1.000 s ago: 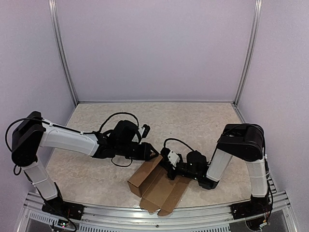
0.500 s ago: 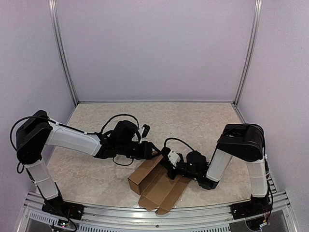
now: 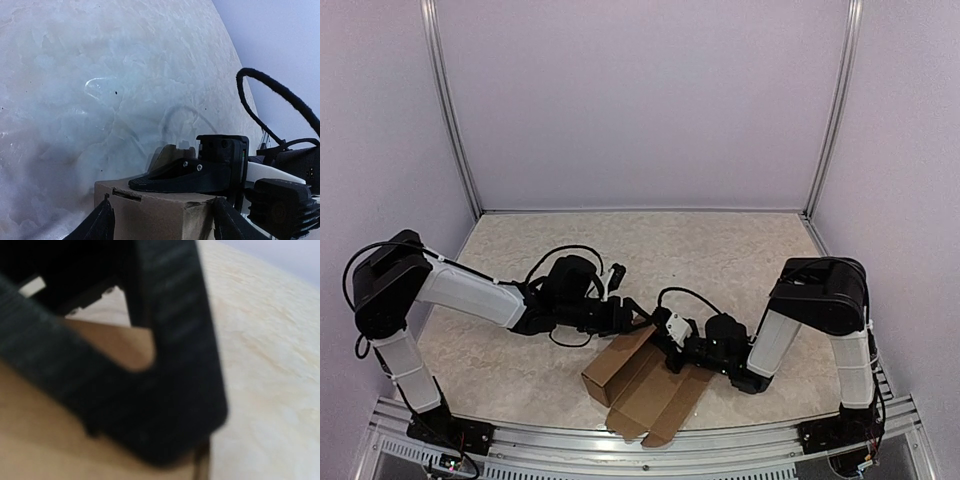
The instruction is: Fold the paper box
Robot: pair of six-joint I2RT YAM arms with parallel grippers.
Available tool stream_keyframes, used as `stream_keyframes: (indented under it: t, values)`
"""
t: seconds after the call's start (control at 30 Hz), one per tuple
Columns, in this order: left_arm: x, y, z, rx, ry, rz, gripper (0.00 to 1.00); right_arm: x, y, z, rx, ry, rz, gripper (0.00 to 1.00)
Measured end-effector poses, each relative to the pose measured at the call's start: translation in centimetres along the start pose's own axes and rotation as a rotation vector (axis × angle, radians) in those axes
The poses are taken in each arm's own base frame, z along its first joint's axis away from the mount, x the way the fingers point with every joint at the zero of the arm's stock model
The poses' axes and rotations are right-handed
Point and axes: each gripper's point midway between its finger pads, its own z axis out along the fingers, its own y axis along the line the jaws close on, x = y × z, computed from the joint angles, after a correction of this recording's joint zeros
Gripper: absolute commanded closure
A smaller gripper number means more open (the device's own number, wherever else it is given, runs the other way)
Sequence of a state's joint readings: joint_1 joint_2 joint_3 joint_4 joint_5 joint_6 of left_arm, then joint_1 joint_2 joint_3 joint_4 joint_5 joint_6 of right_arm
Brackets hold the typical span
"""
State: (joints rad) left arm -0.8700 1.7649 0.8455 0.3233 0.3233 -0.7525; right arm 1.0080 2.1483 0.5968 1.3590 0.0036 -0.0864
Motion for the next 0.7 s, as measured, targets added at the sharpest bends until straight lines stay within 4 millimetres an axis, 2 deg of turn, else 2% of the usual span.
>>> stream_keyframes:
  t: [0.3,0.5,0.6,0.7]
  values:
    - [1.3,1.1,-2.4,0.020,-0.021,-0.042,0.29,-0.2,1.1,0.0,-0.034,-0.006,-0.006,1.00]
    - [0.3,2.5,-5.3,-0.003,-0.098,-0.075,0.28,-0.3,1.1,0.0,-0.035,-0.009,-0.010,1.00]
    - [-1.1,2.4,-6.6,-0.007,-0.155,-0.064,0.43,-0.3,1.1,0.0,-0.034,-0.010,-0.010,1.00]
    - [-1.8,2.7,-6.9,-0.011,-0.176,-0.074,0.66,-0.3,1.1,0.0,-0.034,-0.011,-0.011,1.00]
